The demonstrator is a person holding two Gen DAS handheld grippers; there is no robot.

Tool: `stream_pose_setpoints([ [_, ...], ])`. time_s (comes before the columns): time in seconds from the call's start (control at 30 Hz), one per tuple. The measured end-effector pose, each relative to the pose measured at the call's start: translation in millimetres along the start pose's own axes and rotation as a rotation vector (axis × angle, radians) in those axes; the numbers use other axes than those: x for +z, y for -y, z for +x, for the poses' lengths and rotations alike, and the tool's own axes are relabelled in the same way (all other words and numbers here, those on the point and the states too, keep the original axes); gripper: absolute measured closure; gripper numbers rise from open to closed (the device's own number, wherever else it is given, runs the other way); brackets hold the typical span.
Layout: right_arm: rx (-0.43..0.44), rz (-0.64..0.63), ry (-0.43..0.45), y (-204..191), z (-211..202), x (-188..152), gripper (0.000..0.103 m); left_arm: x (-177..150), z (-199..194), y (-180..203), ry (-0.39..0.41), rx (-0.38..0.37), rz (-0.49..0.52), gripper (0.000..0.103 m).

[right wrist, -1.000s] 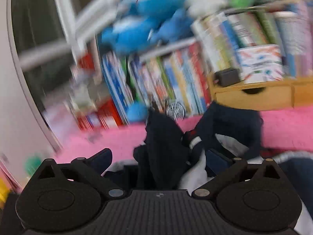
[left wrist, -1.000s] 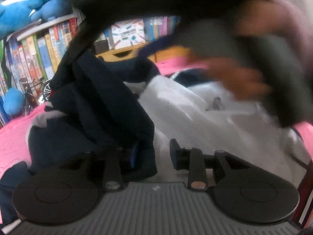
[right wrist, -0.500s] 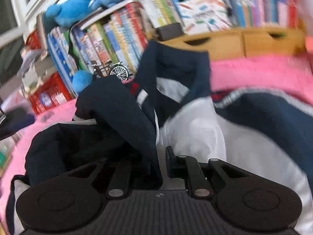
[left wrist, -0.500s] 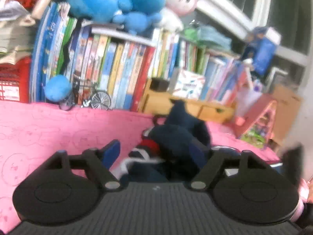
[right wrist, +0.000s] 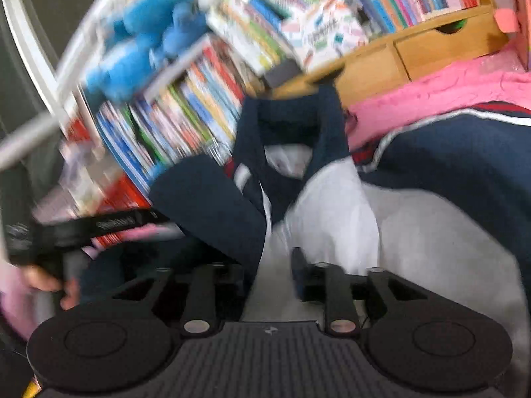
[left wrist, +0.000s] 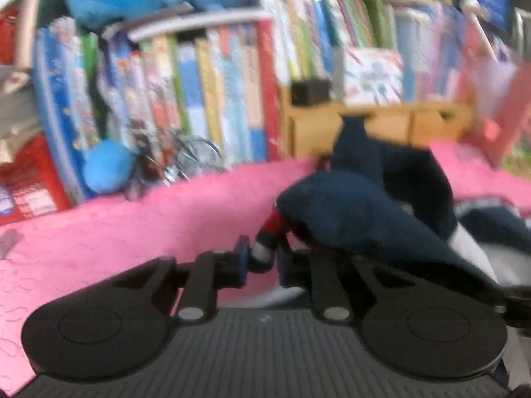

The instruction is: Fold clothes

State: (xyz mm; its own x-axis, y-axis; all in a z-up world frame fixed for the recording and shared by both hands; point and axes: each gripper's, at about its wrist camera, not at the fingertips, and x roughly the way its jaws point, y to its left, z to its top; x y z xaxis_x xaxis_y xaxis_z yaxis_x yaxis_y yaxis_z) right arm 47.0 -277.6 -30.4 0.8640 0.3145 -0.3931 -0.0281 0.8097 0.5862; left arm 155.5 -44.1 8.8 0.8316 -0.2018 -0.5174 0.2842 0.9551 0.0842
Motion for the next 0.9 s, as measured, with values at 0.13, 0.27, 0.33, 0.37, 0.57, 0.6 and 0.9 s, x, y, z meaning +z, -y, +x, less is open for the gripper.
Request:
stream_pose_setpoints([
  [0.13, 0.072, 0.107, 0.142, 15, -21, 6, 0.030, 24, -37, -46, 0.109, 0.190, -0.028, 0.090],
  [0.27, 0.046, 0.139, 0.164, 20, -24, 10, 0.029, 53, -76, -126, 0.142, 0.471, -0.005, 0.090],
  [0.33, 0.044, 0.121, 0.166, 19, -24, 11, 0.027, 62, -90, -173, 0.137, 0.617, -0.002, 0.090],
  [0.37, 0.043, 0.112, 0.165, 18, -24, 11, 0.027, 64, -95, -198, 0.128, 0.684, -0.014, 0.089],
  [0.57, 0.029, 0.078, 0.129, 16, -19, 10, 0.025, 45, -116, -338, 0.028, 0.871, -0.224, 0.084],
  [0.6, 0.026, 0.071, 0.120, 16, -18, 10, 0.024, 32, -116, -352, 0.006, 0.847, -0.281, 0.082],
  [0.9, -0.022, 0.012, 0.048, 11, -5, 5, 0.021, -50, -106, -409, -0.100, 0.748, -0.538, 0.083],
])
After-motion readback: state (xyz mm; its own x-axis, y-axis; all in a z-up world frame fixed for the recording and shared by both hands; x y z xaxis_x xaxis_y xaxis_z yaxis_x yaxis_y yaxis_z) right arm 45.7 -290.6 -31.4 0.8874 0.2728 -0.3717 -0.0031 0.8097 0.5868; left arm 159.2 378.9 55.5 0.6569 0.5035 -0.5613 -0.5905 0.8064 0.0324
